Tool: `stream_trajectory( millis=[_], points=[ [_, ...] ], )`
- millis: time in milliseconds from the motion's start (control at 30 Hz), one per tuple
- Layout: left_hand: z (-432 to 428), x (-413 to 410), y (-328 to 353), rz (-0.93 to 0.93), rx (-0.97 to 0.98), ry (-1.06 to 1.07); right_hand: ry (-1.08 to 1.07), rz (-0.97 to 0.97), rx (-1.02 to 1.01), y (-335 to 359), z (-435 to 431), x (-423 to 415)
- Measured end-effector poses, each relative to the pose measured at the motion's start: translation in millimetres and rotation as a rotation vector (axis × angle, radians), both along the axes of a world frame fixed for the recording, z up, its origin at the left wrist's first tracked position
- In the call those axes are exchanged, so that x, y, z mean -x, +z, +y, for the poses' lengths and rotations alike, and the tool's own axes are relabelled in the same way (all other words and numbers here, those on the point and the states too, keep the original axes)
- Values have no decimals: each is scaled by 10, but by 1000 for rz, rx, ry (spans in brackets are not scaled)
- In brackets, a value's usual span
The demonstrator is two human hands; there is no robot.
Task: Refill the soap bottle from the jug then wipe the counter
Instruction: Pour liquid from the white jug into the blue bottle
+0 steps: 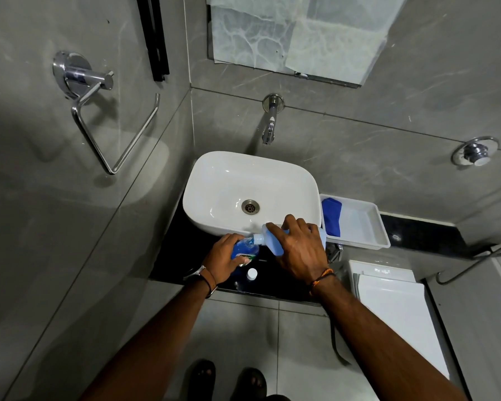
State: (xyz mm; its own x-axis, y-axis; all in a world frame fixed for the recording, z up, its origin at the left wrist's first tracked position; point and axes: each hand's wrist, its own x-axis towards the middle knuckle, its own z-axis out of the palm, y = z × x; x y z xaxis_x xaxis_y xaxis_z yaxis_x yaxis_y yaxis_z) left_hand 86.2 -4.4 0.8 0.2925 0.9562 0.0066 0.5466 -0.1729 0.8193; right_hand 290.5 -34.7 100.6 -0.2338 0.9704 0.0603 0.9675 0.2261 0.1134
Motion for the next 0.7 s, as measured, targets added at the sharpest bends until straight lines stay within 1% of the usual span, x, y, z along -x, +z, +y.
stream_trajectory(
  millis=[700],
  points=[
    [29,-26,21,-16,-6,-1,1,9,-5,-8,30,-31]
  ],
)
